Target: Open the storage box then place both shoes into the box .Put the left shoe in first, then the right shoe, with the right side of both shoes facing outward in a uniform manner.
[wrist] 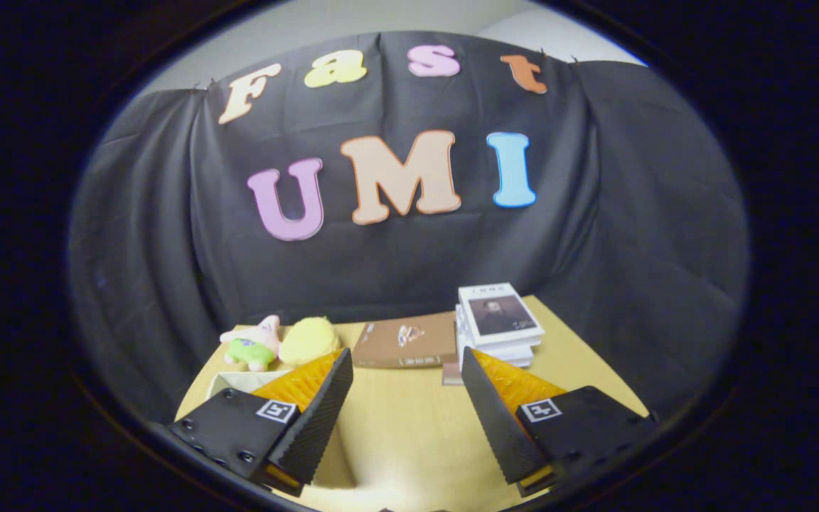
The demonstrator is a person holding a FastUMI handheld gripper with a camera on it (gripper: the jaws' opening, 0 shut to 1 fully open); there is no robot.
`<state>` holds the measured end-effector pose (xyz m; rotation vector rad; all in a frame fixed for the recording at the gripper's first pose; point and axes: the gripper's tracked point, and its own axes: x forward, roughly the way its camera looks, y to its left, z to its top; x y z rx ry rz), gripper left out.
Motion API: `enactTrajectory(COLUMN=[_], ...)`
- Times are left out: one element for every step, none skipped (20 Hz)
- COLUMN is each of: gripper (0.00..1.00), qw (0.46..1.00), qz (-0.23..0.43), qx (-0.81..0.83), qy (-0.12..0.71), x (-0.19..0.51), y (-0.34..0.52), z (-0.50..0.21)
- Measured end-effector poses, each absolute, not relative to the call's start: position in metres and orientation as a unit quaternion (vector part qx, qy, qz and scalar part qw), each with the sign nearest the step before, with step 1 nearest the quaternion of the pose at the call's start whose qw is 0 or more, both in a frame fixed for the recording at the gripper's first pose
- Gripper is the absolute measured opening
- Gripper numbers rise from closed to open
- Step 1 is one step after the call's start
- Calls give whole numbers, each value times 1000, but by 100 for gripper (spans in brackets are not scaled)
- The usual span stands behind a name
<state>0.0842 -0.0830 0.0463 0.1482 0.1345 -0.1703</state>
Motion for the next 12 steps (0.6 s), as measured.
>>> enactTrajectory(gripper=[98, 98, 98, 98, 98, 98, 98, 98, 98, 98, 98, 98], qw=[993, 993, 993, 993, 993, 994, 993, 993, 992, 991, 991, 991], qz=[-90, -96, -101, -103, -102, -100, -102, -106, -109, -110, -108, -105], qx=[65, 57, 52, 51, 51, 49, 47, 47, 50, 55, 60, 65], qy=[51, 36, 23, 11, -3, -15, -25, -33, -40, -44, -48, -51], x=[83, 81, 83, 83, 82, 81, 78, 74, 69, 65, 63, 61], y=[-93, -101, -110, -115, -118, -118, -122, -128, -136, -140, -141, -143], z=[50, 52, 52, 53, 54, 56, 57, 57, 55, 53, 50, 47])
